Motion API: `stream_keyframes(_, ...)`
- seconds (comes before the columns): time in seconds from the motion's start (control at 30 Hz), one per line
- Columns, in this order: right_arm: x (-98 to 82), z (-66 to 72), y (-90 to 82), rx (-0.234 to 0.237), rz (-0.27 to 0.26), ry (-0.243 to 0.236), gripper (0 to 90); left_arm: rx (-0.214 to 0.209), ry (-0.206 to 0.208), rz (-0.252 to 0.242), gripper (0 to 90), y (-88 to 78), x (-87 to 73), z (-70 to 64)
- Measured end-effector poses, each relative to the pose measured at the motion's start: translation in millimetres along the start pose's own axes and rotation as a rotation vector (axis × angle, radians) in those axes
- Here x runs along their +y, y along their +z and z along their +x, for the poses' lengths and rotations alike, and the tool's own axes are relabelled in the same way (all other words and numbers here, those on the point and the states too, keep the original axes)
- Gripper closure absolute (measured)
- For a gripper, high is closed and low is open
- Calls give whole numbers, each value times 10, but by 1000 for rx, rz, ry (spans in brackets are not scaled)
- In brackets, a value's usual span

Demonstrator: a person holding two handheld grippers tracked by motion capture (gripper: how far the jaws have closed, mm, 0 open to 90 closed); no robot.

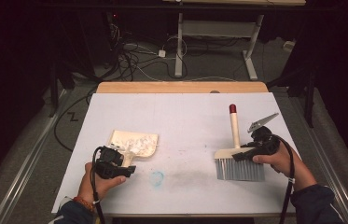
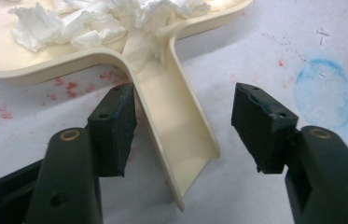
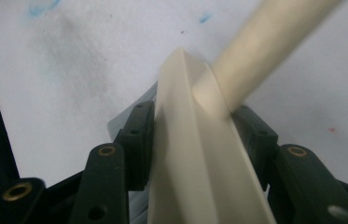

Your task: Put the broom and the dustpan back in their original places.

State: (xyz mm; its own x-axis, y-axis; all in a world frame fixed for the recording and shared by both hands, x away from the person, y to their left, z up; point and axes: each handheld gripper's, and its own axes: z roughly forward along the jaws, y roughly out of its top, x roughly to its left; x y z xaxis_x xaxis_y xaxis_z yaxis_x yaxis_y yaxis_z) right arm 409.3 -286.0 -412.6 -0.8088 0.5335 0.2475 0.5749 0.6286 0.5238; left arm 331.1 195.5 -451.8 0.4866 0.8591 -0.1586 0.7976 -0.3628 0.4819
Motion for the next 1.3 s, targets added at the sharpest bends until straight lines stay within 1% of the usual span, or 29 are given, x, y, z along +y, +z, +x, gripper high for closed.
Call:
stream_keyframes(0.03, 2, -14, -2, 0, 0, -1, 547, 4, 12, 2, 390, -9, -4, -13)
stream_keyframes(0.1, 10, -33, -4, 1, -8, 4, 546, -1, 17, -19, 384, -37, -18, -34)
stream_keyframes(0.2, 27, -47, -2, -7, -8, 3, 537, -5, 36, -31, 384, -64, -25, -67)
stream_keyframes(0.27, 35, -59, 5, -13, -6, 2, 533, 3, 53, -26, 384, -71, -25, -80)
stream_keyframes(0.3, 39, -65, 9, -29, -3, -3, 515, 8, 56, -28, 384, -76, -25, -84)
stream_keyframes(0.33, 43, -64, 10, -47, 1, -4, 507, -2, 65, -39, 384, -83, -27, -88)
stream_keyframes(0.37, 43, -64, 6, -51, 5, 3, 504, -6, 83, -39, 383, -93, -25, -99)
stream_keyframes(0.43, 45, -77, 7, -55, 0, -15, 504, 1, 116, -44, 380, -105, -19, -131)
stream_keyframes(0.47, 47, -86, 10, -52, -3, -15, 501, 2, 133, -41, 379, -109, -15, -142)
stream_keyframes(0.5, 50, -95, 12, -53, -6, -14, 491, 2, 140, -36, 379, -107, -13, -148)
stream_keyframes(0.53, 54, -107, 16, -58, -10, -23, 471, -3, 149, -33, 379, -103, -12, -150)
stream_keyframes(0.6, 72, -122, 22, -90, 1, -17, 433, -11, 149, -38, 378, -97, -13, -143)
stream_keyframes(0.67, 76, -134, 29, -95, 8, -16, 422, -27, 150, -34, 387, -92, -11, -138)
stream_keyframes(0.73, 73, -151, 29, -103, 5, -15, 400, -38, 152, -36, 388, -86, -10, -143)
stream_keyframes(0.77, 72, -161, 25, -124, 14, -15, 394, -44, 156, -36, 389, -80, -9, -153)
stream_keyframes(0.8, 71, -164, 19, -168, 25, -1, 417, -46, 170, -30, 389, -79, -5, -171)
stream_keyframes(0.83, 67, -173, -5, -226, 20, 0, 413, -51, 176, -33, 389, -80, -3, -183)
stream_keyframes(0.87, 66, -182, -24, -242, 12, 2, 410, -48, 187, -42, 388, -89, 2, -202)
stream_keyframes(0.9, 63, -190, -52, -264, -18, 3, 407, -49, 197, -48, 388, -98, 5, -217)
stream_keyframes(0.93, 62, -183, -69, -287, -33, 3, 404, -51, 208, -50, 388, -105, 8, -227)
stream_keyframes(0.97, 63, -181, -80, -305, -41, 0, 405, -50, 225, -56, 388, -116, 12, -242)
stream_keyframes(1.03, 64, -169, -105, -321, -72, 0, 404, -46, 246, -63, 380, -123, 17, -255)
stream_keyframes(1.07, 65, -155, -122, -331, -99, -5, 399, -45, 254, -62, 374, -122, 16, -261)
stream_keyframes(1.1, 66, -148, -131, -338, -113, -9, 396, -37, 269, -60, 374, -118, 13, -270)
stream_keyframes(1.13, 69, -134, -143, -349, -132, -12, 392, -15, 280, -64, 356, -118, 8, -280)
stream_keyframes(1.17, 71, -121, -159, -366, -162, -20, 389, -13, 282, -65, 330, -121, 8, -285)
stream_keyframes(1.2, 73, -109, -168, -370, -174, -19, 389, -11, 286, -69, 330, -126, 10, -286)
stream_keyframes(1.3, 89, -64, -185, -406, -233, -35, 369, 9, 283, -91, 272, -136, 22, -288)
